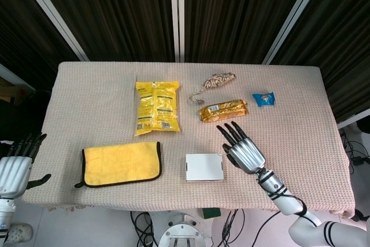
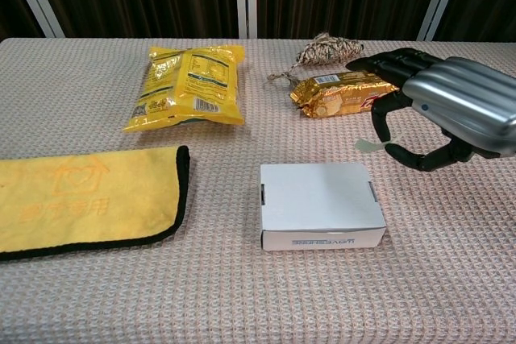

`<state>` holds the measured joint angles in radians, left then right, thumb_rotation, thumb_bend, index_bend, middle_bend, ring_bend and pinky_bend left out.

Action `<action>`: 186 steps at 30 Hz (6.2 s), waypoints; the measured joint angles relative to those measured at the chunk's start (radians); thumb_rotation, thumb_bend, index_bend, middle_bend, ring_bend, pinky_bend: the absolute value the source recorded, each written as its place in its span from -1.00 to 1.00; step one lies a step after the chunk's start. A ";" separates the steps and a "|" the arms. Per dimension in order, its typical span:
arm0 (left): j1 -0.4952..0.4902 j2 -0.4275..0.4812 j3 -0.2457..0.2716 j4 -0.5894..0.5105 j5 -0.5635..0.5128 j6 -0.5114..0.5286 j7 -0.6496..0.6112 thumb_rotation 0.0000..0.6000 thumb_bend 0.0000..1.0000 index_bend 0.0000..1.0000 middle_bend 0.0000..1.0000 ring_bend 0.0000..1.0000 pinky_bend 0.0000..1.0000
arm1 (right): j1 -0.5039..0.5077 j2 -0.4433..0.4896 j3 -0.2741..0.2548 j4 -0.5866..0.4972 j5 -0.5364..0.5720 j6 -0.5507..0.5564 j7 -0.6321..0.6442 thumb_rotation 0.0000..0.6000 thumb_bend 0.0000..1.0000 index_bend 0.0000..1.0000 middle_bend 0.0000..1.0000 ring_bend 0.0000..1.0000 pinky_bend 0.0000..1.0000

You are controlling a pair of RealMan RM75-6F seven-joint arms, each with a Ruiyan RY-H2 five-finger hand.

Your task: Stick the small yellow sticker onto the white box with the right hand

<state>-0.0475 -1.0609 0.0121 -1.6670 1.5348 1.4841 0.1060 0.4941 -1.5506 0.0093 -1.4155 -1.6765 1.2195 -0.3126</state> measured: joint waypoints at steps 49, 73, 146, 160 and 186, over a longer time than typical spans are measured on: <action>0.011 0.002 -0.002 0.031 0.000 0.015 -0.045 1.00 -1.00 -0.82 -0.86 -0.95 -0.75 | 0.056 -0.061 -0.016 -0.046 0.011 -0.078 -0.079 1.00 -0.41 0.07 -1.00 -1.00 -1.00; 0.012 0.000 -0.001 0.033 -0.002 0.013 -0.044 1.00 -1.00 -0.82 -0.86 -0.95 -0.75 | 0.044 -0.002 -0.063 -0.125 -0.028 -0.076 -0.002 -0.30 0.06 -0.13 -1.00 -1.00 -1.00; 0.018 0.002 -0.002 0.045 -0.001 0.019 -0.062 1.00 -1.00 -0.82 -0.86 -0.95 -0.75 | 0.025 -0.037 -0.079 -0.092 -0.040 -0.079 0.020 -0.30 0.18 -0.11 -1.00 -1.00 -1.00; 0.019 0.002 -0.002 0.042 -0.003 0.019 -0.057 1.00 -1.00 -0.82 -0.86 -0.95 -0.75 | 0.016 -0.045 -0.071 -0.057 0.014 -0.116 0.001 -0.30 0.18 -0.09 -1.00 -1.00 -1.00; 0.018 0.006 -0.003 0.036 -0.003 0.020 -0.053 1.00 -1.00 -0.82 -0.86 -0.95 -0.75 | 0.008 -0.047 -0.073 -0.008 -0.016 -0.076 0.075 -0.27 0.18 -0.09 -1.00 -1.00 -1.00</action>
<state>-0.0291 -1.0551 0.0090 -1.6310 1.5317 1.5037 0.0534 0.5026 -1.5980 -0.0637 -1.4232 -1.6925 1.1433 -0.2372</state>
